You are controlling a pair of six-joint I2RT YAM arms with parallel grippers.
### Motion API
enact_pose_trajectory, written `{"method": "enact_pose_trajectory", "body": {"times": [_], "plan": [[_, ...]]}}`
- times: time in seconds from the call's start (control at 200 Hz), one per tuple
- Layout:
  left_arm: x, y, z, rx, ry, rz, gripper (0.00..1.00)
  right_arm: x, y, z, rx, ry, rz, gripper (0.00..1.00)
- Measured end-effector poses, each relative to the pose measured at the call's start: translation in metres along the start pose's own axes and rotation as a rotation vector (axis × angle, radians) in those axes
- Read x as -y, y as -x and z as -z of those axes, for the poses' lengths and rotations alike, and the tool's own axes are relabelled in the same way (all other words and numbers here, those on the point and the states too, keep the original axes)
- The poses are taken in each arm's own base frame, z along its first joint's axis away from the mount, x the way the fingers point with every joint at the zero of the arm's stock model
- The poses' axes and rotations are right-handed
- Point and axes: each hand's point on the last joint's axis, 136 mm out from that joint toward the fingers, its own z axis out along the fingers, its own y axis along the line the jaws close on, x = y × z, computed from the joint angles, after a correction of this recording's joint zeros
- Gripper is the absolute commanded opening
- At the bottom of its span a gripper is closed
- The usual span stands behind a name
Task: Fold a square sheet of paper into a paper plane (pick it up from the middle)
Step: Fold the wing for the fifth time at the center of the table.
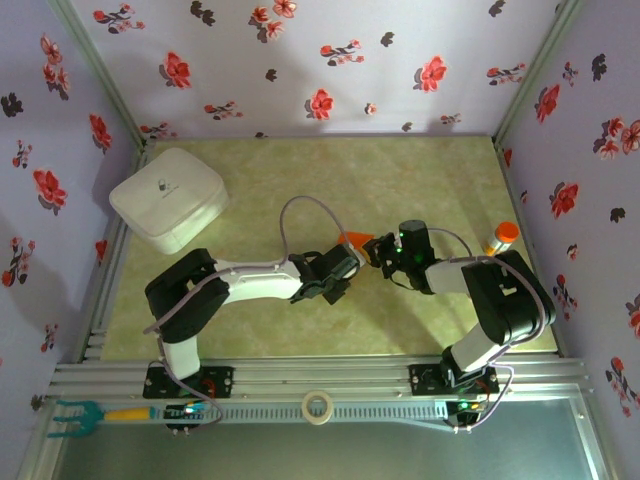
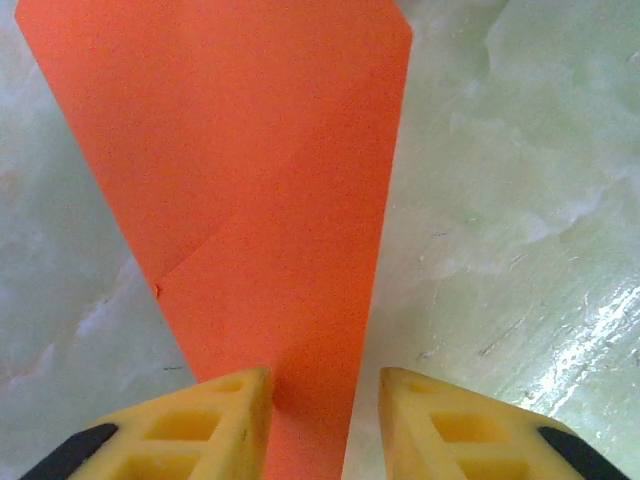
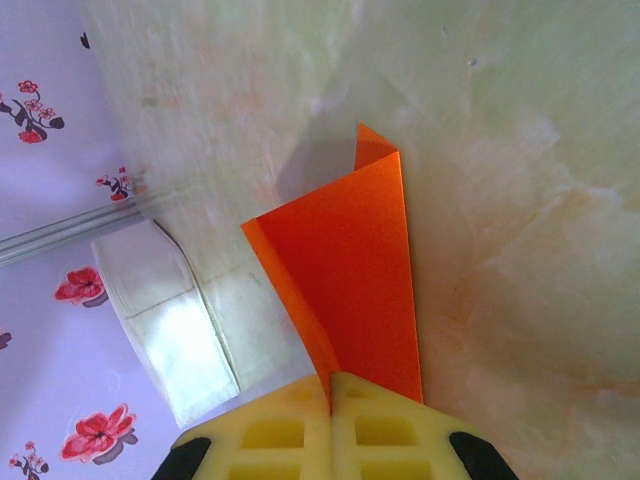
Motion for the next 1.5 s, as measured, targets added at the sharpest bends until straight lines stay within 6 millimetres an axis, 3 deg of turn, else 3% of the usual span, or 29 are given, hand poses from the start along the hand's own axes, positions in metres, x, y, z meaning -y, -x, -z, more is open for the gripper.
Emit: {"method": "enact_pose_trajectory", "body": {"times": [0.155, 0.655, 0.885, 1.15, 1.315, 1.5], "plan": [[-0.001, -0.001, 0.0, -0.003, 0.008, -0.001, 0.35, 0.0, 0.0, 0.0, 0.0, 0.0, 0.0, 0.0], [-0.004, -0.002, 0.0, -0.009, 0.026, -0.019, 0.16, 0.0, 0.0, 0.0, 0.0, 0.0, 0.0, 0.0], [-0.004, -0.005, 0.0, -0.019, 0.026, -0.022, 0.07, 0.001, -0.002, 0.005, -0.003, -0.026, 0.018, 0.18], [0.003, -0.001, 0.001, -0.023, -0.042, 0.012, 0.04, -0.018, 0.008, 0.04, 0.074, -0.088, 0.146, 0.34], [0.003, 0.001, 0.0, -0.028, -0.127, 0.093, 0.04, -0.02, 0.018, 0.068, 0.152, -0.132, 0.205, 0.36], [-0.001, 0.007, -0.002, -0.017, -0.215, 0.202, 0.04, -0.016, 0.019, 0.082, 0.179, -0.159, 0.223, 0.36]]}}
